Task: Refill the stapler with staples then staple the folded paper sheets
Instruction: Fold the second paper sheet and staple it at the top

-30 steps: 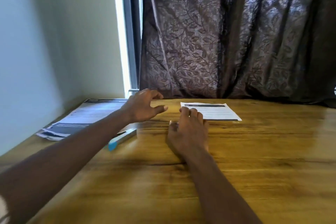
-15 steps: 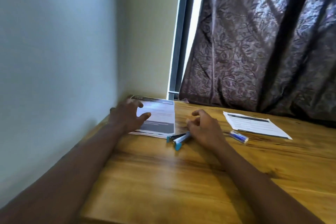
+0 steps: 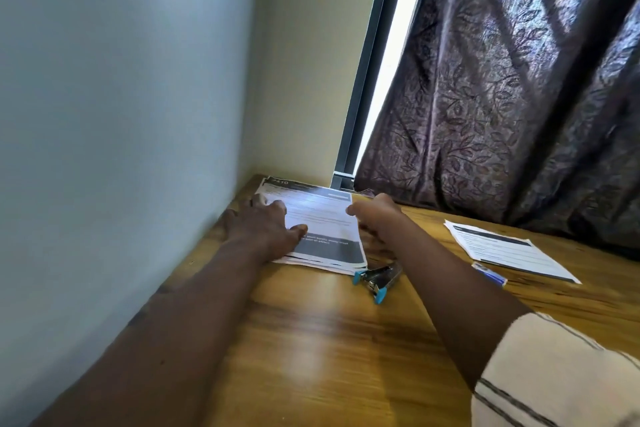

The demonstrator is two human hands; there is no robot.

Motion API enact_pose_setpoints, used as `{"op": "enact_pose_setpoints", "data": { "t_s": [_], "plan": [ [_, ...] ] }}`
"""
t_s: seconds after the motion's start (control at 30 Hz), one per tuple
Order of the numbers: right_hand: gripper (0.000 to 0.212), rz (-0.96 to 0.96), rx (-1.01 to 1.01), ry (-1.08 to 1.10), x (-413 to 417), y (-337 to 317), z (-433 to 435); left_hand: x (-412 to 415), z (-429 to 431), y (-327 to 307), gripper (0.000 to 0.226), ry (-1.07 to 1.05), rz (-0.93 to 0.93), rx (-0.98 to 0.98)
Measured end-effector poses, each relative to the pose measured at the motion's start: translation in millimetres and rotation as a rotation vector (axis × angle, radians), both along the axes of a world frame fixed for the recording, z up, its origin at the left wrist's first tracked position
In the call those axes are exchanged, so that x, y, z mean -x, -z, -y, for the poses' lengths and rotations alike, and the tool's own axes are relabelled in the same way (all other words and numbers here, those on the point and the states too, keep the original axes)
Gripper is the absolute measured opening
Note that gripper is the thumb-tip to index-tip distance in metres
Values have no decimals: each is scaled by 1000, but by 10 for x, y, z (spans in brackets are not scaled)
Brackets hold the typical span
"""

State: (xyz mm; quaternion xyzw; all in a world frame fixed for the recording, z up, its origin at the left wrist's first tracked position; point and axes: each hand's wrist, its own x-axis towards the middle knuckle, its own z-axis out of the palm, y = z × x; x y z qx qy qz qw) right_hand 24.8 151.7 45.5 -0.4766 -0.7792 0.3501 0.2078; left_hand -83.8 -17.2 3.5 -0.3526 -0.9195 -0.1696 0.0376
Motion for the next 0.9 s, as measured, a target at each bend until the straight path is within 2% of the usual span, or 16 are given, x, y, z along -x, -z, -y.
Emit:
{"op": "enact_pose_setpoints", "data": {
  "t_s": [0.1,0.17,0.33,0.47,0.63,0.8,0.9],
  "plan": [
    [81,-60,91,51,90,50,-72,-9,-4,13,66,9,-4,3],
    [85,-103,127,65,134,58,-97,-15,0,15,66,10,-7,5],
    [59,-325,276,62,151,9,-136,-41,8,-18,67,18,-5,-12],
    [23,-502,344,-35,9,-23,-68,-72,15,-56,65,37,-26,-86],
    [16,-764,173,-243,-303,-124,64,-108,15,-112,69,41,-86,-257],
    [27,-882,2,-360,-667,-149,224,-96,4,-114,77,71,-130,-461],
    [32,-899,-127,-424,-894,-107,263,-102,12,-127,74,124,-186,-583]
  ]
}}
